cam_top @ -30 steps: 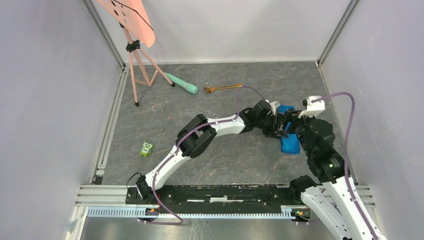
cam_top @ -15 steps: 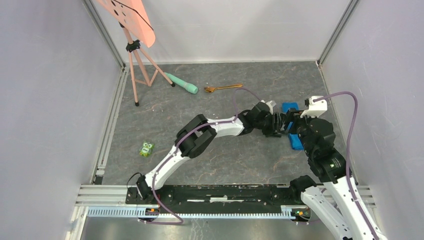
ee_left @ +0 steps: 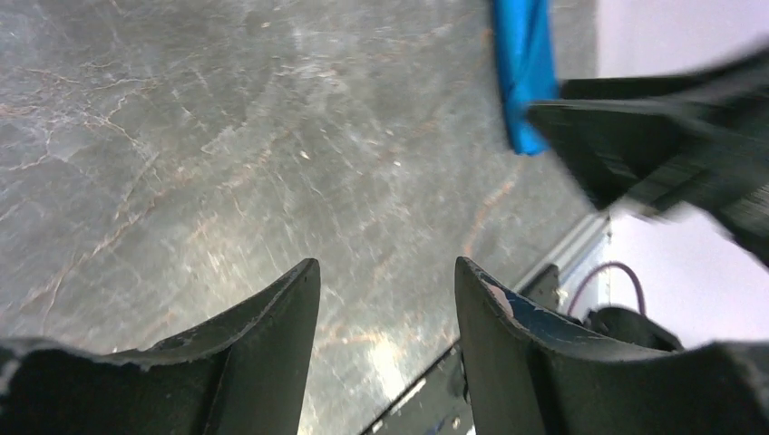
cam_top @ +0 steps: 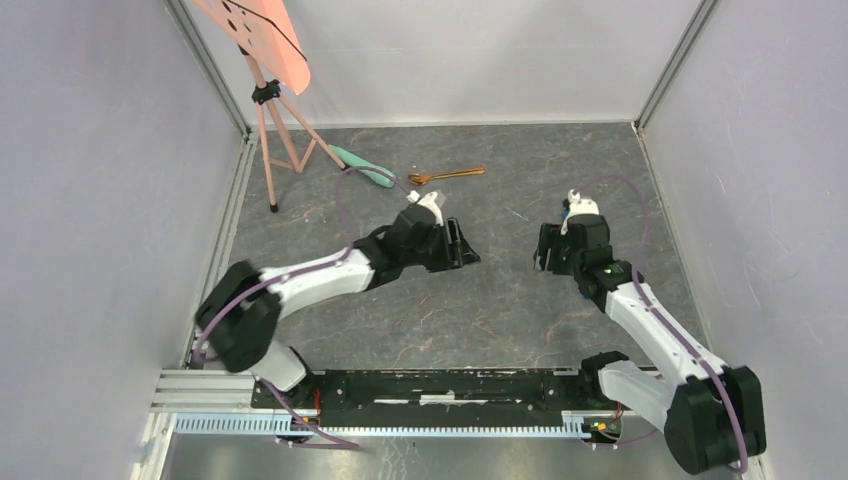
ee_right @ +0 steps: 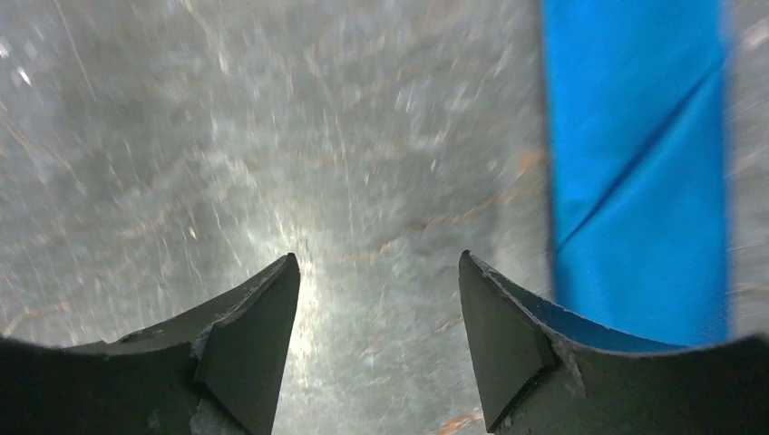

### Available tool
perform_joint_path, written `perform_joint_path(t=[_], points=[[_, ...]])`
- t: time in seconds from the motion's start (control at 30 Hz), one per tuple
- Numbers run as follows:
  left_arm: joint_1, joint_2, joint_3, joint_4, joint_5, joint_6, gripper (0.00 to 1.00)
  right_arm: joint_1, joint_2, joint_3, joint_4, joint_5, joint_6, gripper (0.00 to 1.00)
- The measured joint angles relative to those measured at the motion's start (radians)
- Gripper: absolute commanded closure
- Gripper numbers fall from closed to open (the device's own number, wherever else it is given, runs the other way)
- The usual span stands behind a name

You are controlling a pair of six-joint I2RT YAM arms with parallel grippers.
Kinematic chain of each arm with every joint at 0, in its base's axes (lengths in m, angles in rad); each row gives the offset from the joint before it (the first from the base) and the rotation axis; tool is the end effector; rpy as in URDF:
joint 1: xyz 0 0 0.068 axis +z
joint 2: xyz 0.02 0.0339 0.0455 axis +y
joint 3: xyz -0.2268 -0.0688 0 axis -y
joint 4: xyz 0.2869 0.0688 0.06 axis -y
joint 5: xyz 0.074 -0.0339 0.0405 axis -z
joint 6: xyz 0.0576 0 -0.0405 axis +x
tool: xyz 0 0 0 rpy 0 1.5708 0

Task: Fold the napkin into a case and place the utensils inside
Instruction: Move the utensils to the corner of the board.

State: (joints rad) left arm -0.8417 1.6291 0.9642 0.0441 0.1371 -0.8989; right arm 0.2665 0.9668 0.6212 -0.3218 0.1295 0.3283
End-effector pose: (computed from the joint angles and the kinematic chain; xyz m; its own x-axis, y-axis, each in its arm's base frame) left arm 0.2624 -0.3055 0.1339 -0.8774 -0.1816 -0.4441 0.2027 0.6987 -0.6861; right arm 0.2764 0.0677 0.1783 -0.6179 0.1628 -0.7693 0.0379 0.9834 0.1776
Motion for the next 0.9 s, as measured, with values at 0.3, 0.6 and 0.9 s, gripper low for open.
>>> perform_joint_path(t=[0.3, 0.6, 0.9], points=[[-0.007, -0.362, -0.081, -0.121, -0.011, 0.138, 0.37, -0.068, 0.128, -0.196, 0.042, -0.054, 0.045, 0.30], [-0.007, -0.560, -0.073, -0.280, -0.012, 0.243, 0.36, -0.330, 0.146, -0.235, 0.185, 0.024, 0.029, 0.30], [-0.007, -0.624, -0.073, -0.357, -0.013, 0.272, 0.35, -0.550, 0.249, -0.214, 0.296, 0.064, -0.039, 0.30]])
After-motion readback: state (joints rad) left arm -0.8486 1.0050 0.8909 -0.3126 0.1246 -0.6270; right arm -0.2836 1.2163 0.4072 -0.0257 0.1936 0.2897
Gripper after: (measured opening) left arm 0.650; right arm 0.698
